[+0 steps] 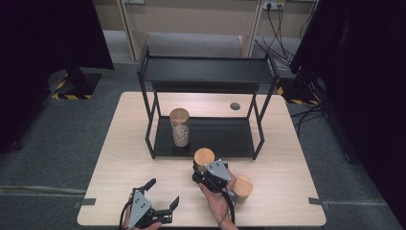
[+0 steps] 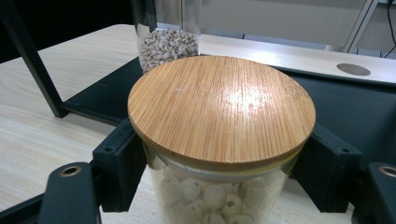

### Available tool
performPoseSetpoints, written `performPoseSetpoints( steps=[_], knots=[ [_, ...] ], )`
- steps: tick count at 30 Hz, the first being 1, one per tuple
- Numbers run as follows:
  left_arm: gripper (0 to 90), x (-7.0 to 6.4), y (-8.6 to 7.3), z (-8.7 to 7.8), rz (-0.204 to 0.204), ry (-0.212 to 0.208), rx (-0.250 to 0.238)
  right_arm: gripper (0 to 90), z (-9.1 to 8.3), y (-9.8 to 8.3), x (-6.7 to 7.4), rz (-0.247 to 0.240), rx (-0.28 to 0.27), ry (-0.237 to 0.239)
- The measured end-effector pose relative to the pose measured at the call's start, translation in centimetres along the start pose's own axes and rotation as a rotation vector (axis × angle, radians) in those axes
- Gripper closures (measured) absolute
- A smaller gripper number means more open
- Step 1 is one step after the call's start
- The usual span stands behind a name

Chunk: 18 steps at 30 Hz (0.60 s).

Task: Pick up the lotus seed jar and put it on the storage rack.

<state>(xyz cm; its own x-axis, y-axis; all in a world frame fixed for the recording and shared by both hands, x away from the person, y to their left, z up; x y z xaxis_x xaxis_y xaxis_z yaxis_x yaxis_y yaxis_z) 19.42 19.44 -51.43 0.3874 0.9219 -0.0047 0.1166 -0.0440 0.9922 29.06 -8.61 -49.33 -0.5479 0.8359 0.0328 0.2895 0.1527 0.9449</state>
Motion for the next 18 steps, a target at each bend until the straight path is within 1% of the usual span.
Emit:
performPoseSetpoints(
  steps=[3, 7, 12, 16, 18],
  knots=[
    [1.1, 0.0, 0.0, 0.0, 0.0, 0.0, 0.0, 25.4, 0.1, 0.3, -0.2, 0.004, 0.001, 0.002],
    [1.1, 0.0, 0.0, 0.0, 0.0, -0.001, 0.001, 25.4, 0.3, 0.7, -0.4, 0.02, 0.0, 0.003],
    [1.1, 0.1, 0.0, 0.0, -0.002, 0.001, 0.0, 25.4, 0.6, 1.3, -0.6, 0.02, -0.002, 0.008],
    [1.1, 0.1, 0.0, 0.0, -0.003, 0.003, -0.002, 25.4, 1.0, 1.9, -0.7, 0.017, -0.002, 0.008],
    [1.1, 0.1, 0.0, 0.0, -0.003, 0.003, -0.002, 25.4, 1.3, 2.2, -0.7, 0.028, 0.002, 0.016]
  ],
)
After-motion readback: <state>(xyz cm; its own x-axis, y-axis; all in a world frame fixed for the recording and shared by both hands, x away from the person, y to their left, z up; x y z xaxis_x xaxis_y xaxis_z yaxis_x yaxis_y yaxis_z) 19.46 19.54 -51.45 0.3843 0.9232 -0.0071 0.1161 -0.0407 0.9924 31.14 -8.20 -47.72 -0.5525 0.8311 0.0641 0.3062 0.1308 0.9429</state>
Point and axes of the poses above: each handheld gripper's, and its own axes: z roughly forward along the jaws, y roughly out of its top, x roughly to its left, the point moved 8 cm from there along z, roughly forward along the jaws, and after that the axes turned 11 degrees about y, right-handed, at the moved point
